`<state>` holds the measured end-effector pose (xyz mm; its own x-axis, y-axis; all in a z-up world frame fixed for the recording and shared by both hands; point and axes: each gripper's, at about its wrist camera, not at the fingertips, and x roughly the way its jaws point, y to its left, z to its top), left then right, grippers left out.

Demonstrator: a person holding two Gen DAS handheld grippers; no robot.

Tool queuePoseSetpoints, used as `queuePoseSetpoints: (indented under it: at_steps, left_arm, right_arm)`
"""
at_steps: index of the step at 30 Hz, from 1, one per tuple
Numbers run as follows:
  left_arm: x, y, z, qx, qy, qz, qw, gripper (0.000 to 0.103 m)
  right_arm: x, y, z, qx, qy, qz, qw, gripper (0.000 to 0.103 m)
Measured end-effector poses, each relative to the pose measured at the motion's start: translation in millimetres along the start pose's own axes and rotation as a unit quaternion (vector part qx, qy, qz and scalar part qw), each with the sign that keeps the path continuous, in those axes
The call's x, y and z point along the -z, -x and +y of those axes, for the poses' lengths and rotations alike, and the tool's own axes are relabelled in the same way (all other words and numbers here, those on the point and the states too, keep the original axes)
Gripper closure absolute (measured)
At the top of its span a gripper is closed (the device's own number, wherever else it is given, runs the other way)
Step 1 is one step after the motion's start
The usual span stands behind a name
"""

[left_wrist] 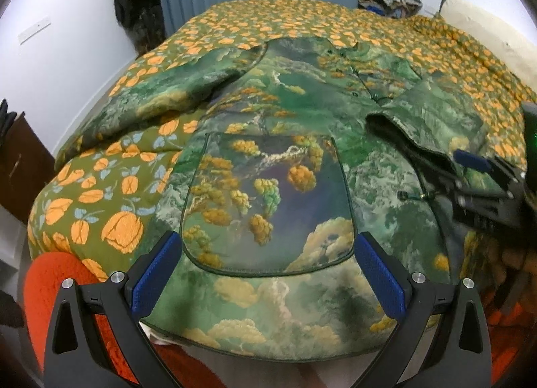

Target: Fold large clothes

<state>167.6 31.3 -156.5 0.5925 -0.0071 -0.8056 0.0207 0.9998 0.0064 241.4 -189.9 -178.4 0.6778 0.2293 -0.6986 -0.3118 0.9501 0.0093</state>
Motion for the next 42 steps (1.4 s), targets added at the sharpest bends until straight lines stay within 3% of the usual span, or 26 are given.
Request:
queuePoseSetpoints:
  at_steps: [7, 17, 19, 22, 26, 29, 32, 35, 37, 39, 42]
  left_arm:
    - [2.7, 4.7, 0.2, 0.001, 0.0, -0.005, 1.0, 0.001]
    - [-3.1, 12.7, -5.0, 0.016, -0.012, -0.01, 0.9997, 0.001]
    - [-14.1, 14.4, -1.9, 0.051, -0.002, -0.011, 0.9987, 0.001]
    - [-41.4, 13.6, -4.1, 0.135, 0.007, -0.001, 0.9909, 0.001]
    - [-79.2, -10.8, -39.1, 0.261, -0.023, 0.066, 0.9627, 0.001]
    - [-92.1, -38.5, -75.4, 0.303, -0.033, 0.102, 0.9471, 0.001]
    - [-93.7, -77.0, -106.0, 0.295, -0.016, 0.135, 0.9457, 0.004]
    - [-91.3, -108.6, -123.7, 0.254, -0.008, 0.17, 0.952, 0.045]
    - [-89.0, -118.5, -129.9, 0.221, -0.007, 0.172, 0.96, 0.088]
    - [-89.9, -112.2, -128.6, 0.214, -0.002, 0.165, 0.9627, 0.096]
    - [-101.9, -84.3, -130.8, 0.216, -0.025, 0.139, 0.9662, 0.097]
  right_arm:
    - [8.1, 37.9, 12.6, 0.001, 0.027, -0.022, 0.999, 0.027]
    - [7.0, 69.4, -21.1, 0.041, -0.007, -0.053, 0.998, 0.027]
    - [12.0, 80.9, -34.6, 0.062, -0.024, -0.065, 0.996, 0.027]
    - [18.7, 93.5, -50.9, 0.089, -0.049, -0.081, 0.991, 0.026]
    - [21.2, 95.8, -67.5, 0.095, -0.078, -0.087, 0.989, 0.026]
    - [22.4, 97.1, -73.3, 0.096, -0.085, -0.094, 0.987, 0.026]
    - [25.1, 99.3, -74.1, 0.095, -0.083, -0.098, 0.987, 0.026]
    - [28.0, 100.5, -73.0, 0.091, -0.08, -0.1, 0.988, 0.026]
    - [30.1, 101.5, -72.3, 0.09, -0.074, -0.102, 0.988, 0.026]
    - [31.7, 102.1, -72.9, 0.092, -0.069, -0.103, 0.988, 0.026]
    - [29.8, 102.8, -81.4, 0.096, -0.085, -0.103, 0.986, 0.026]
